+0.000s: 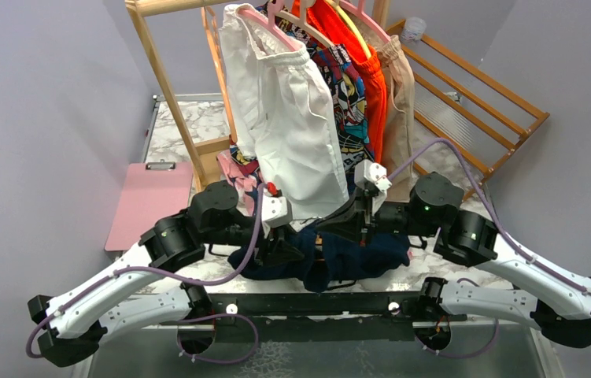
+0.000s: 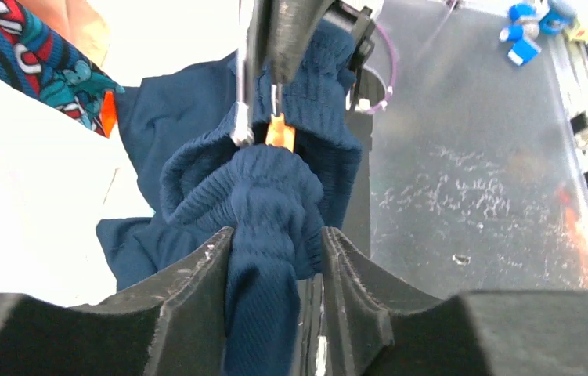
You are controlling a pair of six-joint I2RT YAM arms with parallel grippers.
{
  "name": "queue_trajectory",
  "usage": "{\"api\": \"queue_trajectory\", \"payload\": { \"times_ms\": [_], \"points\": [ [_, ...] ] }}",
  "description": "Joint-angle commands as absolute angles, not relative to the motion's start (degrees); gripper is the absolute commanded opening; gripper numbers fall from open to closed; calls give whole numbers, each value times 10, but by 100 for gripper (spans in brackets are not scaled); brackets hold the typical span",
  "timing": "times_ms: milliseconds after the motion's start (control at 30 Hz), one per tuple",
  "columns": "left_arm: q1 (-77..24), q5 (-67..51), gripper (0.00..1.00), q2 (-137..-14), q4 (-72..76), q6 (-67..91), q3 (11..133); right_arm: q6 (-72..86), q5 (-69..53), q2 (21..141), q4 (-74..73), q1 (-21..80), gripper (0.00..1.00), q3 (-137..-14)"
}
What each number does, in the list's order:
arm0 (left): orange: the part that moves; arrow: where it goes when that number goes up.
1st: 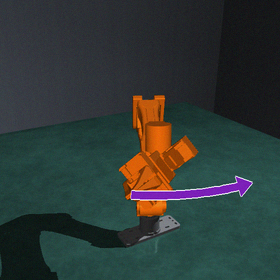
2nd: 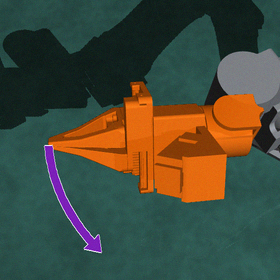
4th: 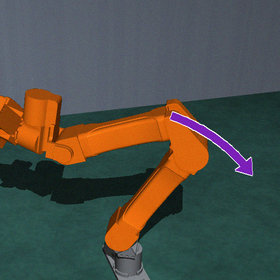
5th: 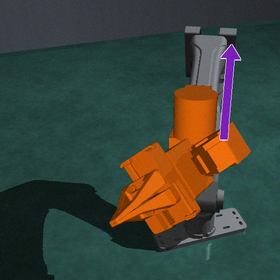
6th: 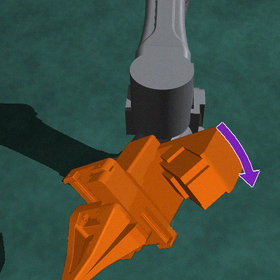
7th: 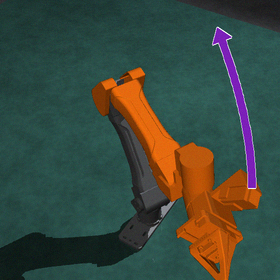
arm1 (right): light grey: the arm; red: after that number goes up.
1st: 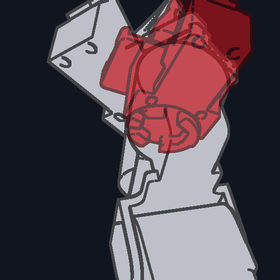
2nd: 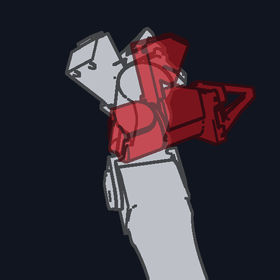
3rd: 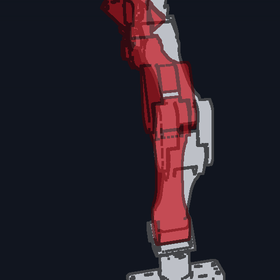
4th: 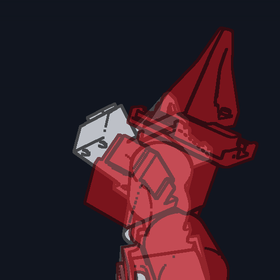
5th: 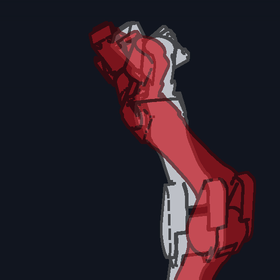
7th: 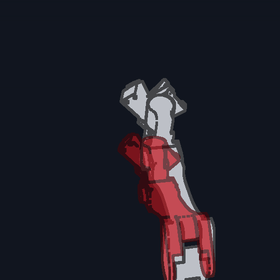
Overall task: Place the shorts on the hanger
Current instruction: Hang the shorts on the hanger.
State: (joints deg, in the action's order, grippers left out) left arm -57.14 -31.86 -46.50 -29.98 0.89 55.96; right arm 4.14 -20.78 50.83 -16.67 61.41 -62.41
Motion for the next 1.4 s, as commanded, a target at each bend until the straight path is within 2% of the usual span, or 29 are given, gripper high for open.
{"api": "queue_trajectory", "payload": {
  "times_ms": [0, 467, 1200, 1367],
  "points": [
    [-573, -271, 51, -431, -275, 4, 582, 85, -125, 459, -138, 614, 1, -604],
    [-573, -147, 53, -388, -268, 0, 581, 117, -52, 397, -185, 615, 1, -599],
    [-573, -253, 52, -470, -220, -15, 629, 142, -134, 420, -131, 614, 1, -635],
    [-573, -251, 43, -473, -220, -16, 624, 145, -141, 423, -127, 615, 1, -634]
  ]
}}
